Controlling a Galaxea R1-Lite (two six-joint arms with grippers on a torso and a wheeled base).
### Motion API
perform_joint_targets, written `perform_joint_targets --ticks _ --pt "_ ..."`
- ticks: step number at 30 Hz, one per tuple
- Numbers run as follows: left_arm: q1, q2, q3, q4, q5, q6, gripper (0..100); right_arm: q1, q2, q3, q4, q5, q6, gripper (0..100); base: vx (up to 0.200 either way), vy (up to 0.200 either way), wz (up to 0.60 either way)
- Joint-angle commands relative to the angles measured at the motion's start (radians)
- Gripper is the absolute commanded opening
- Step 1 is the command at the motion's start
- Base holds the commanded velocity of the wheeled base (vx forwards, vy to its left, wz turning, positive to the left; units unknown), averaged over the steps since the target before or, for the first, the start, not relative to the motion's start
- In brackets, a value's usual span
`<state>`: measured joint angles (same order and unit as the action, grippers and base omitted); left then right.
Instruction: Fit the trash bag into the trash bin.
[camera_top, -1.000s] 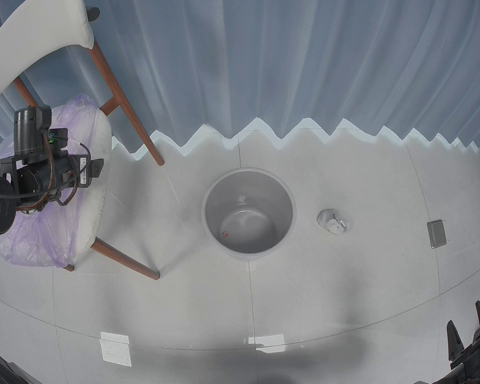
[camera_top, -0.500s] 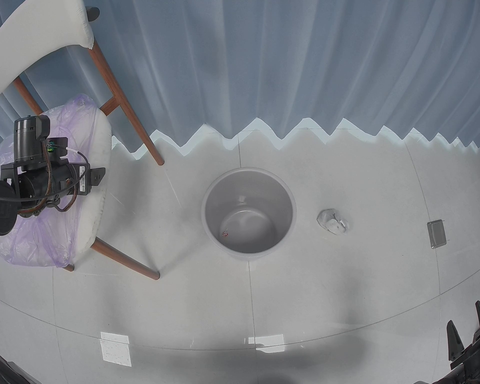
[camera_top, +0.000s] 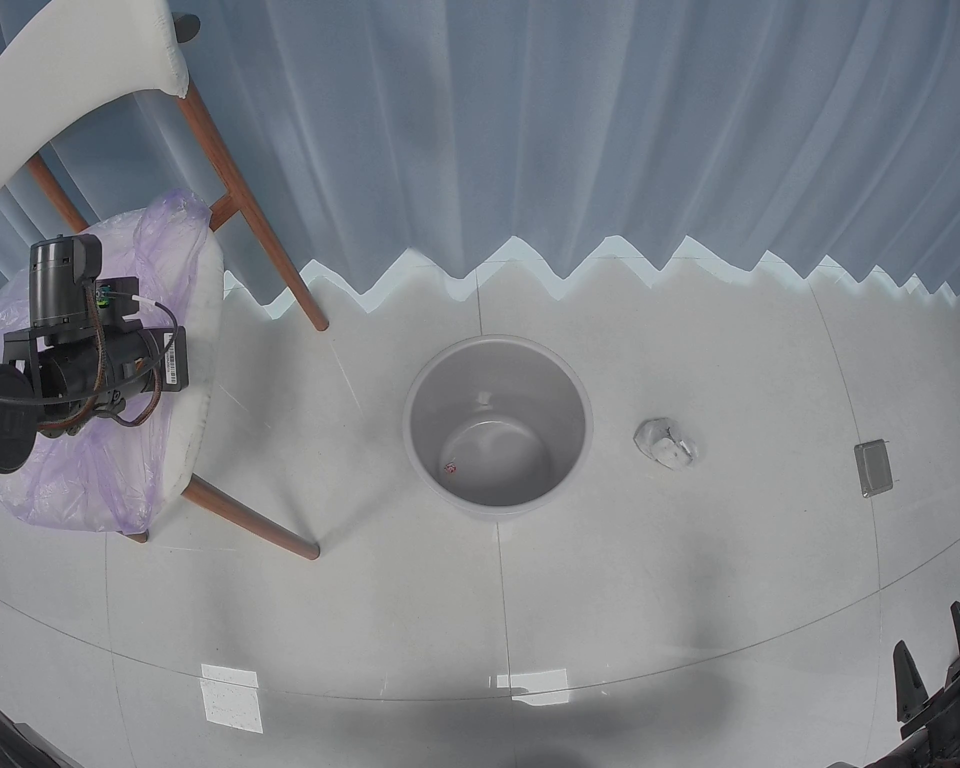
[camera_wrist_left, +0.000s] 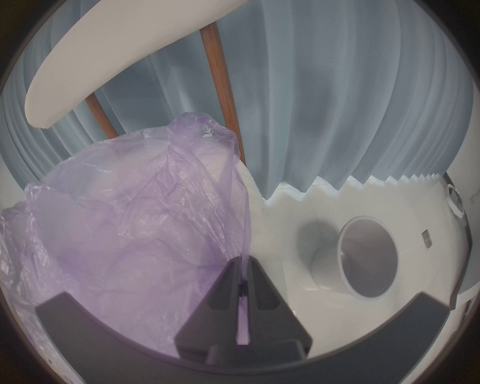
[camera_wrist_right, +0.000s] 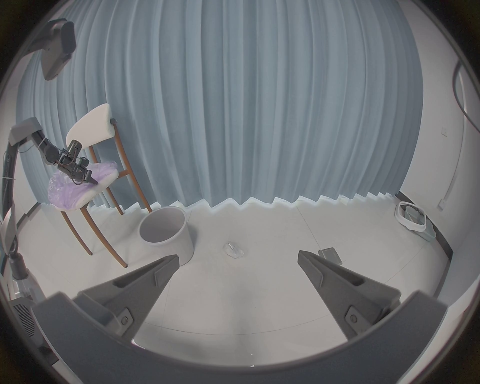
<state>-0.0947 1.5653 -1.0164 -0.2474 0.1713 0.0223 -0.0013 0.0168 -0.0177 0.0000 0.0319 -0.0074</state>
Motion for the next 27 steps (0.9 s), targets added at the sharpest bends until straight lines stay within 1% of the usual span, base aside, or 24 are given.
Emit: perform_joint_targets --ticks 1,2,3,4,6,7,8,11,12,13,15,17,18,20,23,24,27 --pt "-0.016 -0.018 0.002 0.000 -0.073 -0.038 0 0.000 -0.017 0.018 0.000 0.000 0.000 100 0.000 0.000 0.00" --pt "-0.019 -0.024 0.002 0.000 -0.092 -0.047 0 0.000 -0.017 0.018 0.000 0.000 0.000 100 0.000 0.000 0.00" --pt "-0.020 -0.047 0.002 0.000 -0.138 -0.073 0 0.000 -0.017 0.018 0.000 -0.001 0.000 100 0.000 0.000 0.00" --pt "-0.020 -0.060 0.001 0.000 -0.159 -0.087 0 0.000 -0.017 0.018 0.000 -0.001 0.001 100 0.000 0.000 0.00" --pt "-0.020 -0.090 -0.001 0.000 -0.228 -0.128 0 0.000 -0.017 0.018 0.000 -0.001 0.001 100 0.000 0.000 0.00" --pt "-0.020 -0.094 -0.001 0.000 -0.243 -0.139 0 0.000 -0.017 0.018 0.000 -0.001 0.001 100 0.000 0.000 0.00" --pt "-0.019 -0.114 -0.001 0.000 -0.289 -0.177 0 0.000 -0.017 0.018 0.000 -0.001 0.003 100 0.000 0.000 0.00" --pt "-0.020 -0.154 0.004 0.000 -0.342 -0.285 0 0.000 -0.017 0.018 0.000 -0.001 0.004 100 0.000 0.000 0.00" --pt "-0.022 -0.166 -0.002 0.000 -0.365 -0.340 0 0.000 -0.017 0.018 -0.002 -0.001 0.004 100 0.000 0.000 0.00" --pt "-0.022 -0.168 -0.002 -0.001 -0.371 -0.352 0 0.000 -0.017 0.018 -0.002 -0.001 0.004 100 0.000 0.000 0.00" --pt "-0.022 -0.188 -0.002 -0.018 -0.443 -0.453 0 0.000 -0.017 0.018 -0.002 -0.003 0.004 100 0.000 0.000 0.00" --pt "-0.025 -0.197 0.001 -0.035 -0.472 -0.484 0 0.000 -0.017 0.018 -0.002 -0.001 0.004 100 0.000 0.000 0.00" --pt "-0.042 -0.211 0.004 -0.069 -0.504 -0.533 0 0.000 -0.017 0.018 -0.002 -0.001 0.004 100 0.000 0.000 0.00" --pt "-0.074 -0.217 0.002 -0.113 -0.513 -0.601 0 0.000 -0.017 0.018 -0.002 -0.003 0.004 100 0.000 0.000 0.00" --pt "-0.115 -0.220 0.002 -0.171 -0.521 -0.665 0 0.000 -0.017 0.018 -0.002 -0.001 0.004 100 0.000 0.000 0.00" --pt "-0.123 -0.222 0.002 -0.181 -0.521 -0.671 0 0.000 -0.017 0.018 -0.002 -0.001 0.004 100 0.000 0.000 0.00" --pt "-0.200 -0.215 0.002 -0.230 -0.524 -0.685 0 0.000 -0.017 0.018 -0.002 -0.001 0.004 100 0.000 0.000 0.00"
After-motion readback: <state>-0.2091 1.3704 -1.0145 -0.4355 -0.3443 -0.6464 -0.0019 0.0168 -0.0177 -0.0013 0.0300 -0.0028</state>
